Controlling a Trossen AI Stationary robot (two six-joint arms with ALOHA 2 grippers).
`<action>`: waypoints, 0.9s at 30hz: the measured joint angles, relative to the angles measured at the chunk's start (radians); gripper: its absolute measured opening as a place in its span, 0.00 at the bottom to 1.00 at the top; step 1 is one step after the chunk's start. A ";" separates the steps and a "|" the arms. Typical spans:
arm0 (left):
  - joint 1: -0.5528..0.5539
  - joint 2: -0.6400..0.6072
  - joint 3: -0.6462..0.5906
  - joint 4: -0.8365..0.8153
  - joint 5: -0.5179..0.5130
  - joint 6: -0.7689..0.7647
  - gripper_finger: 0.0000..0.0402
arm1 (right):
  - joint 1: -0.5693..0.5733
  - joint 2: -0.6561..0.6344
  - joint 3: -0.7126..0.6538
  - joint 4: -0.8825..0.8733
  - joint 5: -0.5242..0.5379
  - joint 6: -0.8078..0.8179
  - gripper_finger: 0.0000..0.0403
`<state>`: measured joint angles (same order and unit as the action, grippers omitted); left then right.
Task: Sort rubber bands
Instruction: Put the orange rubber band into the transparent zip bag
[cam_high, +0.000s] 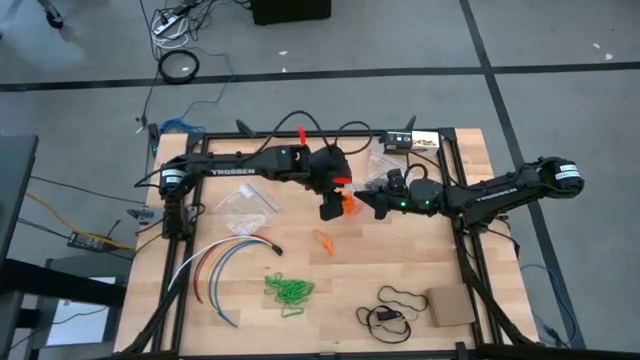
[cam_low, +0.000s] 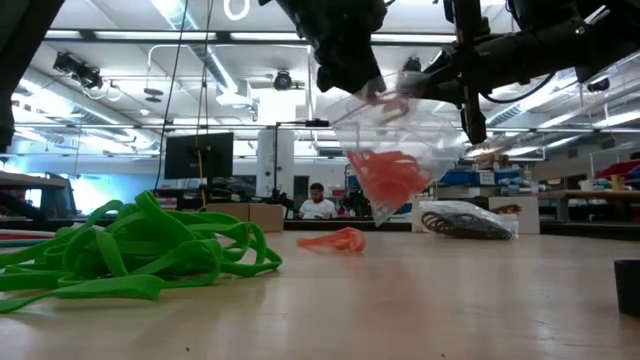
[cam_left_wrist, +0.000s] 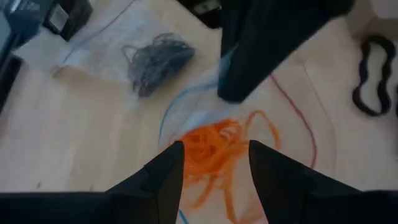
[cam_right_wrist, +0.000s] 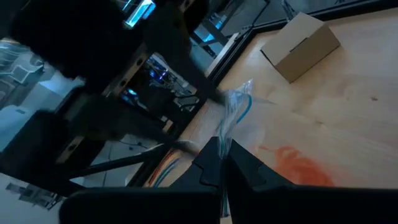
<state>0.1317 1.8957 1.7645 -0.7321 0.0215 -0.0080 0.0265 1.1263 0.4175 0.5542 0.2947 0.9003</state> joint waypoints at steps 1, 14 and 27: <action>0.004 0.000 0.000 -0.009 0.036 0.007 0.46 | 0.000 0.000 0.000 0.000 0.000 -0.001 0.01; -0.028 -0.042 0.001 -0.046 0.109 0.156 0.46 | 0.004 0.000 0.000 -0.003 -0.003 -0.004 0.01; -0.220 -0.165 -0.133 -0.348 0.028 0.265 0.40 | 0.005 0.000 0.000 -0.006 -0.010 -0.004 0.01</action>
<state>-0.0884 1.7309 1.6310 -1.0805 0.0496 0.2569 0.0311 1.1263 0.4173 0.5484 0.2844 0.8959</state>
